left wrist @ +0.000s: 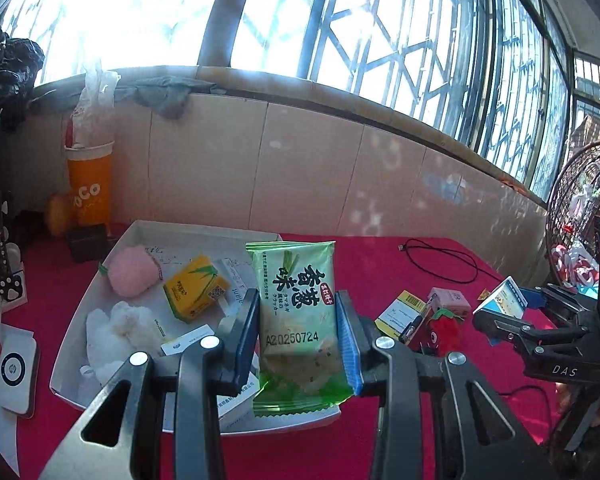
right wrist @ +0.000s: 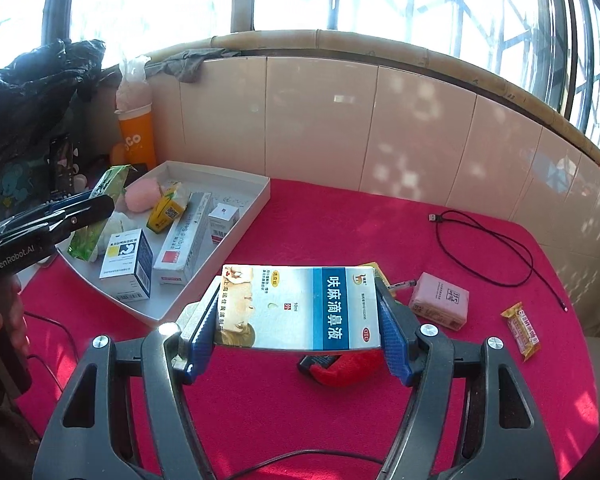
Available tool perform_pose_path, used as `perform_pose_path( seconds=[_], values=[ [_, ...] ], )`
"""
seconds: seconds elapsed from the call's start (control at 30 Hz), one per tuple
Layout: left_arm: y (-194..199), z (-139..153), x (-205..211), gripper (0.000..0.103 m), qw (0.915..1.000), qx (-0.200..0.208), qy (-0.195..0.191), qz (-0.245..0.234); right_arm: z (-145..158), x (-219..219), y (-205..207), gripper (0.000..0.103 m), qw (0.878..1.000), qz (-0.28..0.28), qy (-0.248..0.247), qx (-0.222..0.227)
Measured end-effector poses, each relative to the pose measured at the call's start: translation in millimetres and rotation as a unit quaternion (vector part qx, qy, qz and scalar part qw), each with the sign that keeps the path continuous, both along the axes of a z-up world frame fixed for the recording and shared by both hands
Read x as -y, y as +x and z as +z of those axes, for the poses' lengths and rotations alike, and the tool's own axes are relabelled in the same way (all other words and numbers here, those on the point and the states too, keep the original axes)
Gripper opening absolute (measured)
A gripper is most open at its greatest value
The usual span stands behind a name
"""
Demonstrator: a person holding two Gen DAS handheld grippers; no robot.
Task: Organize objects
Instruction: 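Carry the snack packet and medicine box over the white tray with both grippers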
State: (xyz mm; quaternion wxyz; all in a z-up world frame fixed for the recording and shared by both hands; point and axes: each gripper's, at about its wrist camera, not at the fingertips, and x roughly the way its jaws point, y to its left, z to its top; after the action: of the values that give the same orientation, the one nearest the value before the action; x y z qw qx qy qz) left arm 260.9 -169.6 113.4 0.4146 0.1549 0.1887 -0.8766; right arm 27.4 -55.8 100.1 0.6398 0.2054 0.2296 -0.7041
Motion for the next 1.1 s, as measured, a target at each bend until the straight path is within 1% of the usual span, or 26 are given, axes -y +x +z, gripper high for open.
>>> perform_pose_path(
  seconds=[0.37, 0.77, 0.8, 0.93, 1.1],
  values=[
    [24, 0, 14, 0.037, 0.9993, -0.02, 0.008, 0.029, 9, 20, 21, 0.069, 0.999, 0.021, 0.005, -0.031],
    [47, -4, 25, 0.037, 0.998, -0.034, 0.015, 0.051, 26, 46, 49, 0.069, 0.997, 0.051, 0.002, -0.059],
    [49, -4, 26, 0.037, 0.9978, -0.035, 0.016, 0.054, 28, 50, 51, 0.069, 0.997, 0.055, 0.004, -0.057],
    [55, -4, 33, 0.037, 0.9973, -0.03, 0.017, 0.065, 34, 66, 56, 0.069, 0.997, 0.075, 0.017, -0.025],
    [57, -1, 46, 0.037, 0.997, -0.009, 0.002, 0.077, 36, 87, 64, 0.069, 0.996, 0.083, 0.028, -0.016]
  ],
)
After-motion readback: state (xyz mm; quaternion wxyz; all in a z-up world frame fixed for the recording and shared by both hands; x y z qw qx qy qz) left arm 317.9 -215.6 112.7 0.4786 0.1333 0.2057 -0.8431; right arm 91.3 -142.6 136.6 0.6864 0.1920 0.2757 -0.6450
